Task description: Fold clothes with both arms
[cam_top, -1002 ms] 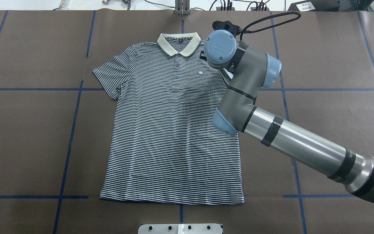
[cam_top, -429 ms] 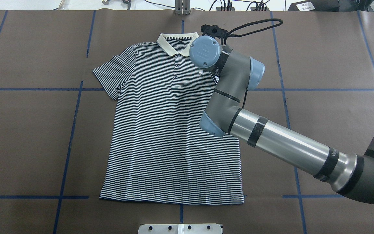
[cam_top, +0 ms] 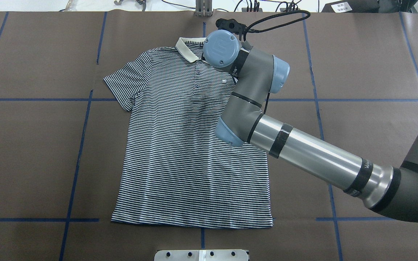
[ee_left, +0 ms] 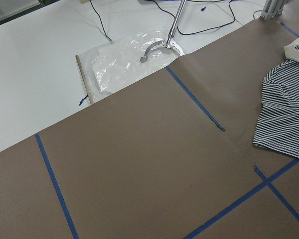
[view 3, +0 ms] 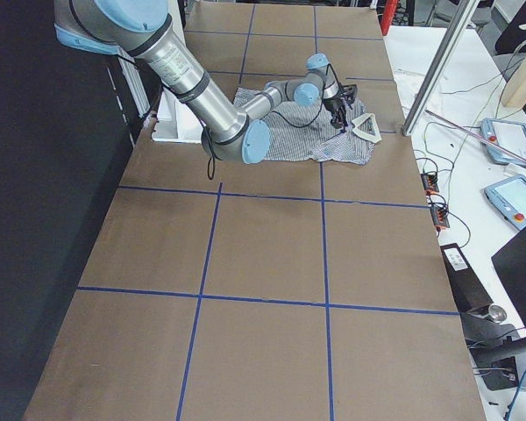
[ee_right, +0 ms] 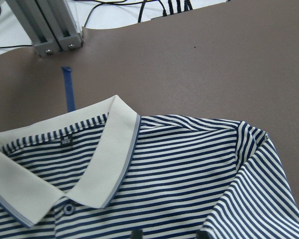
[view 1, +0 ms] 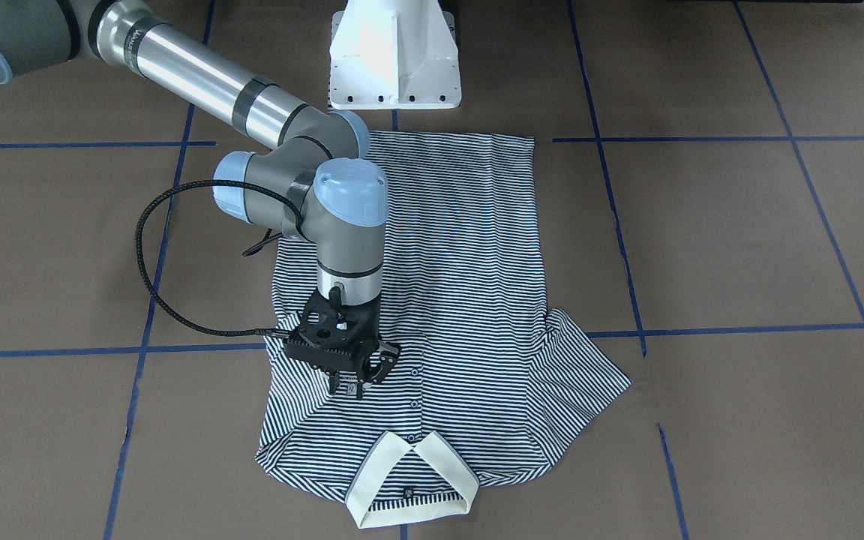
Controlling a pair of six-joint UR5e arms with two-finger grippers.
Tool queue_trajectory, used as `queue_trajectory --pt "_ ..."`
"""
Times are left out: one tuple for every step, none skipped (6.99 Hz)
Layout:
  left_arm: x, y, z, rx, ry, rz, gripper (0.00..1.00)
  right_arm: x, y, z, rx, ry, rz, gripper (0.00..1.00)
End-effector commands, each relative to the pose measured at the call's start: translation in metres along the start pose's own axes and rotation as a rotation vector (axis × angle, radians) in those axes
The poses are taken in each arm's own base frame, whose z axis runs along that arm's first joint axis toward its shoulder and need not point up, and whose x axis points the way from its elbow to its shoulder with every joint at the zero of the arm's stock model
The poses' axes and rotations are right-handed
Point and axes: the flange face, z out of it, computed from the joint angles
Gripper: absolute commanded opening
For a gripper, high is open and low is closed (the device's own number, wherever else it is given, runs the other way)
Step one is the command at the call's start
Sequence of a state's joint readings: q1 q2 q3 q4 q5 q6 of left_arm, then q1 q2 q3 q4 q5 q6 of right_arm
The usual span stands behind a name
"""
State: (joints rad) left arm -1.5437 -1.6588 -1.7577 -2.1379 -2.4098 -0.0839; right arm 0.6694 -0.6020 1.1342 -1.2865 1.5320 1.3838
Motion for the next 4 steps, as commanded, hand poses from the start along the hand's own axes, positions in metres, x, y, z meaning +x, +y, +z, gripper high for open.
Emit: queue_trajectory --pt "0.035 -0.033 0.028 0.007 0.054 -0.014 1.00 0.017 -0.074 -0.044 -0.084 -0.027 -0.055 1.00" --pt "0.067 -0.033 0.056 0.036 0.109 0.077 1.00 0.031 -0.096 -0.062 -0.123 0.009 -0.100 1.00" --pt "0.062 -0.024 0.080 0.024 0.107 0.061 1.00 0.048 -0.091 -0.053 -0.119 0.030 -0.099 1.00" --pt "0.072 -0.027 0.092 0.015 0.115 0.048 1.00 0.069 -0.090 -0.054 -0.121 0.018 -0.122 1.00"
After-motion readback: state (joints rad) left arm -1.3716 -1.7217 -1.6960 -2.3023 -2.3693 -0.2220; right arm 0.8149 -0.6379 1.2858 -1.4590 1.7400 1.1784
